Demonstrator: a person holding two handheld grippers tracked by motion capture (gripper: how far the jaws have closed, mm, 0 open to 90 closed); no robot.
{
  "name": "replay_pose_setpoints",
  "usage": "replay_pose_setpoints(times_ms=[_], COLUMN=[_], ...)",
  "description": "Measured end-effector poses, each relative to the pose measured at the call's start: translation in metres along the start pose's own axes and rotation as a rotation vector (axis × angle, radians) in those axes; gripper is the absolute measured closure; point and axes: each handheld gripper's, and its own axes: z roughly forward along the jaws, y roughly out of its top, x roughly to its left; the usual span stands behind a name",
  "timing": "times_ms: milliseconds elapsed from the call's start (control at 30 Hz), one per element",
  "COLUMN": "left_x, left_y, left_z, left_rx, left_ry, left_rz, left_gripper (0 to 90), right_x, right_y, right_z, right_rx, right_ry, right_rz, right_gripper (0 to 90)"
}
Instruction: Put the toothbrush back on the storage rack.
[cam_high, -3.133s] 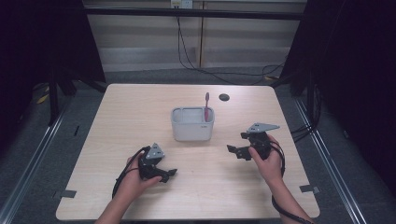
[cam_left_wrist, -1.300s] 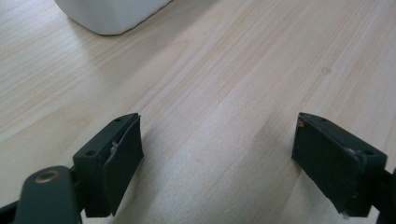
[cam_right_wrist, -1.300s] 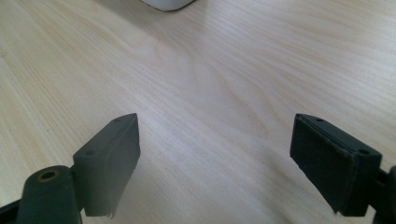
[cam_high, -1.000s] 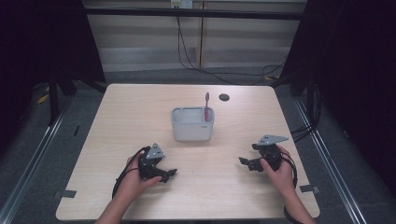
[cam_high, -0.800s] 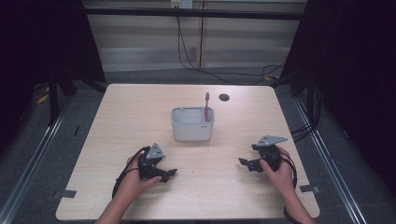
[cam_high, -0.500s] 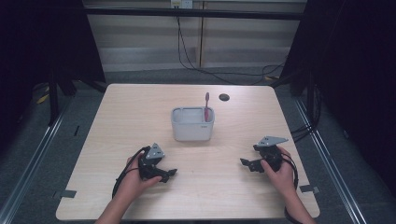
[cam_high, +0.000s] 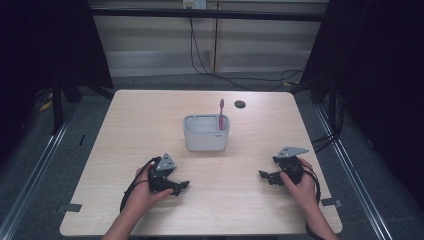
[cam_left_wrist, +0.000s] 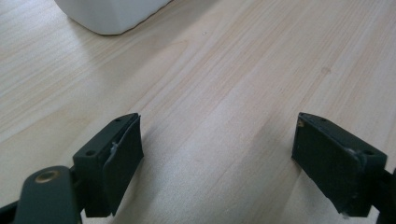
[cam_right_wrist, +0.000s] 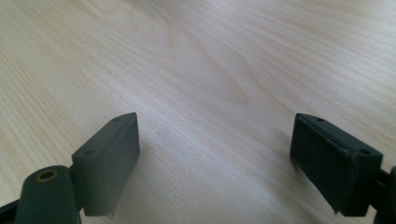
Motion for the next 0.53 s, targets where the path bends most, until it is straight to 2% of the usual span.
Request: replay_pose_setpoints(times_ms=[533], left_x=[0.0], left_y=[0.0], left_z=[0.0], left_rx=[0.0], left_ry=[0.0], left_rz=[0.0], left_gripper=[15.7], right_x=[-0.0023], right_y=[-0.0011], right_z=[0.0007], right_rx=[-0.003], right_ry=[0.0], right_rz=[0.02], right_gripper=[13.3])
